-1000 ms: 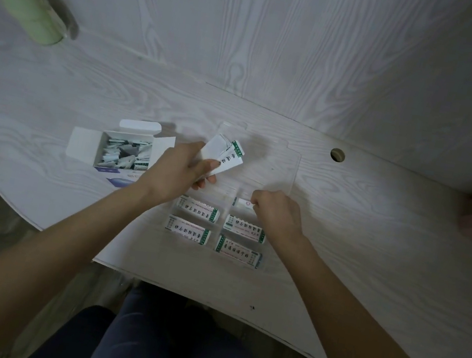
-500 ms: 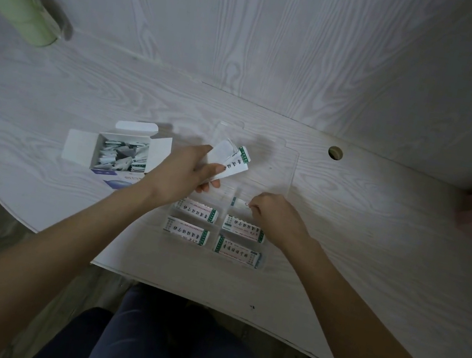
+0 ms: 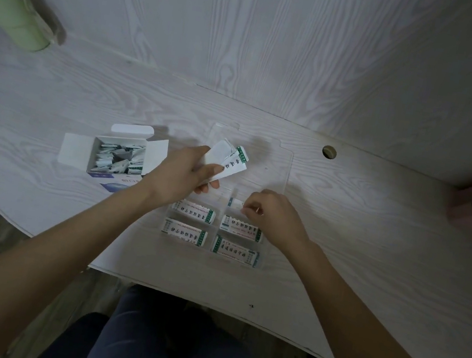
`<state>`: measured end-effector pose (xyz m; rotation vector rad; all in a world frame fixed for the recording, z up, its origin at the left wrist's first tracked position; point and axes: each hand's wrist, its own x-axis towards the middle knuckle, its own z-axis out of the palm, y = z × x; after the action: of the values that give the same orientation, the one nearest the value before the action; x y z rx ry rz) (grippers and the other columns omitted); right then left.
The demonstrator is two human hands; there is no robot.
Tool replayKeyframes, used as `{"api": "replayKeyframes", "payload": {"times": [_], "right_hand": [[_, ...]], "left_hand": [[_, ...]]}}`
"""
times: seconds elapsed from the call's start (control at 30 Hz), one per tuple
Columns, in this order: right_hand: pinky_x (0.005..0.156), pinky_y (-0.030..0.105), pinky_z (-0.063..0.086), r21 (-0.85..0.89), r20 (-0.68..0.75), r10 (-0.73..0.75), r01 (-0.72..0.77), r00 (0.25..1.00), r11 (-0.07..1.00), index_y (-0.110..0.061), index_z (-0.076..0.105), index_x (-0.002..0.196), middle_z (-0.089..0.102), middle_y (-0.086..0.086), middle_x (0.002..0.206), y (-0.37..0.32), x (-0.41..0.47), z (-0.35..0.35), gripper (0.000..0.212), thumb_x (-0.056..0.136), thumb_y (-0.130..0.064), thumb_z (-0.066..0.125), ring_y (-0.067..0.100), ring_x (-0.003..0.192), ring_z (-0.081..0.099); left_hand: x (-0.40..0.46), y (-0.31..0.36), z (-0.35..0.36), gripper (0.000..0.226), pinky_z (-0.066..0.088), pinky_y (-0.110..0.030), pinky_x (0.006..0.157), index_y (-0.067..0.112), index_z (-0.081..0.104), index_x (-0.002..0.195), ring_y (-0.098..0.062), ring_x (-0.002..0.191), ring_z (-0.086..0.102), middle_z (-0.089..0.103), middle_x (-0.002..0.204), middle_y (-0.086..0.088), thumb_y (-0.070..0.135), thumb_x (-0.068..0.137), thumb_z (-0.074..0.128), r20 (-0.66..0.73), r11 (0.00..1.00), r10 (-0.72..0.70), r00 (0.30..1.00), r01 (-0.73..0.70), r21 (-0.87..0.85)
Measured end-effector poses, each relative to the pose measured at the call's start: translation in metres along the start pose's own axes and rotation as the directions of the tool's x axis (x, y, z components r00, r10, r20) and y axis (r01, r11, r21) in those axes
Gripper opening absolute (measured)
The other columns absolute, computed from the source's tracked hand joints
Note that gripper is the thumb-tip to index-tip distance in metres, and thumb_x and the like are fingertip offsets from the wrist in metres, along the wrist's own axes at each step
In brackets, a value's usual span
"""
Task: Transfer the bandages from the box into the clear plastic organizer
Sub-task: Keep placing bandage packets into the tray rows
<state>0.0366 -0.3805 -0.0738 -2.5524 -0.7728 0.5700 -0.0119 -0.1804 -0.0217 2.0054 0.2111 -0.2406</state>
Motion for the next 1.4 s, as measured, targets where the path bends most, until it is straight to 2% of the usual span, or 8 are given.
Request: {"api": "replayKeyframes", "payload": {"times": [0.1,0.23,0.43,0.73,0.9,1.03,1.27,1.4], "right_hand": [[0.071,0.023,0.047,0.305,-0.177,0.094,-0.036,0.98,0.952,-0.012,0.071,0.096,0.066,0.001,0.087,-0.013,-0.001,-0.008,0.017,0.094,-0.02,0.056,0.012,0.076,0.059],[0.06,0.02,0.049,0.829,-0.057,0.211,-0.072,0.976,0.554,-0.017,0.067,0.1,0.07,-0.002,0.088,-0.035,0.001,-0.035,0.016,0.096,-0.023,0.053,0.008,0.07,0.064],[0.054,0.019,0.043,0.867,-0.025,0.207,-0.082,0.978,0.491,-0.013,0.07,0.091,0.073,0.0,0.08,-0.043,0.009,-0.04,0.011,0.088,-0.006,0.064,0.011,0.064,0.067],[0.052,0.017,0.046,0.883,0.005,0.351,-0.169,0.936,0.438,-0.014,0.06,0.077,0.072,0.008,0.082,-0.05,0.018,-0.032,0.017,0.092,-0.005,0.058,0.01,0.063,0.068],[0.065,0.018,0.054,0.931,0.021,0.393,-0.161,0.919,0.327,-0.014,0.06,0.091,0.062,0.011,0.078,-0.054,0.024,-0.016,0.021,0.086,0.006,0.061,0.014,0.063,0.065],[0.068,0.021,0.058,0.808,0.064,0.344,-0.251,0.937,0.532,-0.008,0.065,0.087,0.061,0.008,0.084,-0.065,0.025,0.002,0.016,0.087,0.007,0.059,0.014,0.073,0.065],[0.068,0.026,0.056,0.33,-0.075,0.192,-0.157,0.978,0.931,-0.008,0.066,0.077,0.068,0.004,0.082,-0.083,0.028,0.033,0.016,0.086,0.002,0.058,0.011,0.071,0.061],[0.06,0.037,0.052,0.068,-0.104,0.191,-0.185,0.976,0.98,-0.009,0.062,0.077,0.066,0.005,0.08,-0.093,0.027,0.045,0.021,0.084,0.002,0.046,0.022,0.074,0.062]], "left_hand": [[-0.001,0.001,-0.001,0.017,0.048,-0.013,0.055,0.009,0.056,0.109,0.0,0.052,0.057,0.069,0.079,-0.001,0.019,0.097,0.049,0.005,0.999,-0.013,1.0,0.013,-0.045],[-0.005,0.003,-0.002,0.019,0.051,-0.015,0.06,0.01,0.058,0.112,-0.003,0.058,0.061,0.071,0.087,-0.006,0.018,0.097,0.05,0.113,0.981,-0.047,0.992,0.068,-0.182],[-0.009,0.004,-0.003,0.017,0.056,-0.022,0.065,0.017,0.059,0.111,-0.011,0.067,0.066,0.073,0.093,0.001,0.017,0.096,0.05,0.182,0.962,-0.052,0.982,0.098,-0.254],[-0.014,-0.005,-0.026,0.017,0.05,-0.014,0.05,0.007,0.057,0.112,-0.004,0.056,0.065,0.067,0.091,-0.004,0.011,0.095,0.052,-0.028,0.972,-0.122,0.992,0.114,-0.207],[-0.017,-0.022,-0.042,0.015,0.055,-0.031,0.06,0.008,0.057,0.104,-0.002,0.05,0.06,0.063,0.071,0.0,0.019,0.096,0.052,-0.241,0.992,-0.123,0.963,0.113,-0.058],[-0.02,-0.029,-0.048,0.014,0.048,-0.011,0.052,0.009,0.055,0.104,0.001,0.049,0.059,0.061,0.072,0.001,0.02,0.096,0.051,-0.284,0.995,-0.089,0.955,0.074,-0.063],[-0.024,-0.035,-0.052,0.014,0.048,-0.013,0.052,0.004,0.055,0.1,-0.003,0.047,0.057,0.059,0.07,0.0,0.017,0.096,0.051,-0.262,0.994,-0.092,0.961,0.074,-0.078],[-0.027,-0.036,-0.053,0.016,0.052,-0.02,0.057,0.002,0.055,0.103,-0.01,0.054,0.057,0.058,0.076,0.0,0.016,0.096,0.051,-0.239,0.988,-0.102,0.966,0.07,-0.137]]}}
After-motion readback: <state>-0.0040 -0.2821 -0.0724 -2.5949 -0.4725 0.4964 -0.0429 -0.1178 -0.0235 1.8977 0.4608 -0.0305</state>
